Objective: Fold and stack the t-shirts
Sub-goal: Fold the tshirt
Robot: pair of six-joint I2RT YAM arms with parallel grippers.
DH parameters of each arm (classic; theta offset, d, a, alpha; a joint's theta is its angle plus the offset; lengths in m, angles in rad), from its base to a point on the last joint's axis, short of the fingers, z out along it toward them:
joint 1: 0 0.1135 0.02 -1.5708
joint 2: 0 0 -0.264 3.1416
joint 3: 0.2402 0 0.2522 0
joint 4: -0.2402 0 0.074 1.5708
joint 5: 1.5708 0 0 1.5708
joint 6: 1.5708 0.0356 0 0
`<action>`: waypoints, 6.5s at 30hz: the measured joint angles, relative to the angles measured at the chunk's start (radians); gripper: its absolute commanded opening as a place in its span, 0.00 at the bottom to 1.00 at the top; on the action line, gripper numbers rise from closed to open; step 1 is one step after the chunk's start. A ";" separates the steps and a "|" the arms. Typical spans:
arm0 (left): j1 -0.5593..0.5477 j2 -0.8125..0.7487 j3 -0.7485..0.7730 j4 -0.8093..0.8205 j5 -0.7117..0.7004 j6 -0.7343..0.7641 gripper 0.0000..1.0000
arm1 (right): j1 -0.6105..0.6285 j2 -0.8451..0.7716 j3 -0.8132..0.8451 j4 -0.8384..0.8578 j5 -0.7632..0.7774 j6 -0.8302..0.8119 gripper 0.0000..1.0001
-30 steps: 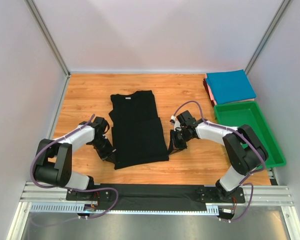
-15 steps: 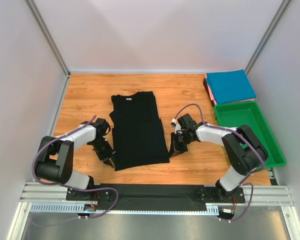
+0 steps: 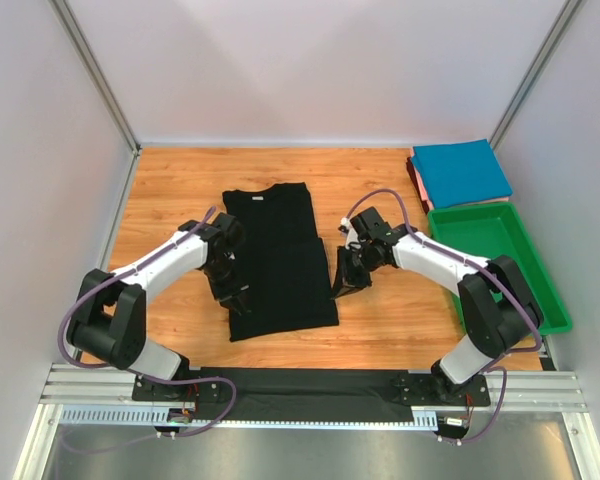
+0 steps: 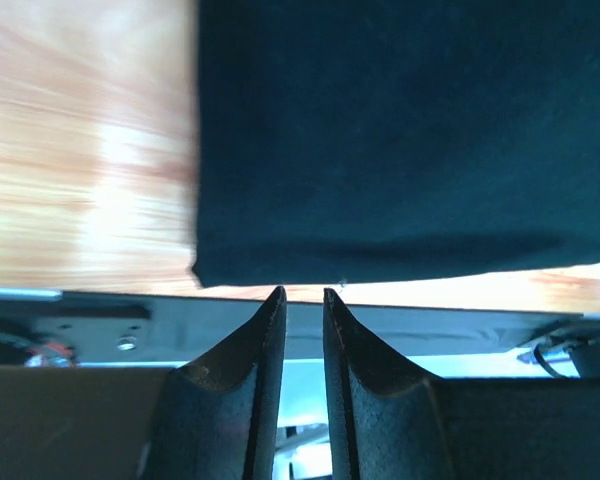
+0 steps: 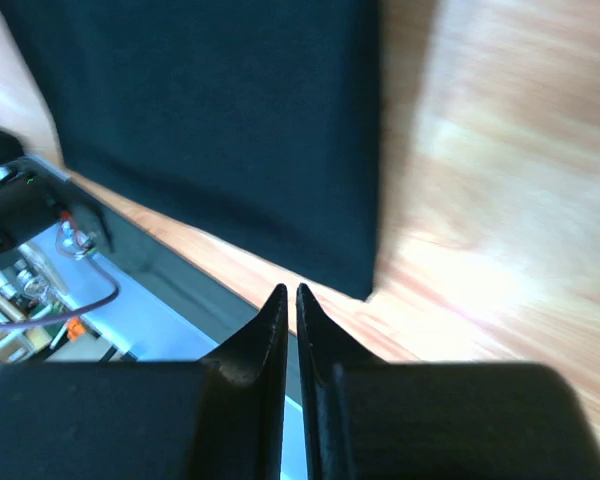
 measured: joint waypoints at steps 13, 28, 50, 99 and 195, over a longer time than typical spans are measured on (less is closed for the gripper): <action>-0.095 0.022 -0.233 0.186 0.074 -0.143 0.29 | 0.066 0.090 -0.126 0.180 -0.070 0.025 0.06; -0.096 0.017 -0.061 0.125 0.037 -0.156 0.30 | 0.135 0.081 0.024 0.154 -0.040 0.032 0.07; -0.096 0.077 -0.192 0.068 0.019 -0.220 0.29 | 0.256 0.206 -0.064 0.331 -0.111 0.080 0.14; 0.082 -0.443 -0.523 0.159 0.071 -0.239 0.49 | 0.064 -0.010 -0.277 0.209 0.006 0.142 0.00; 0.133 -0.388 0.170 -0.191 -0.043 -0.285 0.00 | -0.014 -0.097 0.377 -0.354 0.182 -0.101 0.00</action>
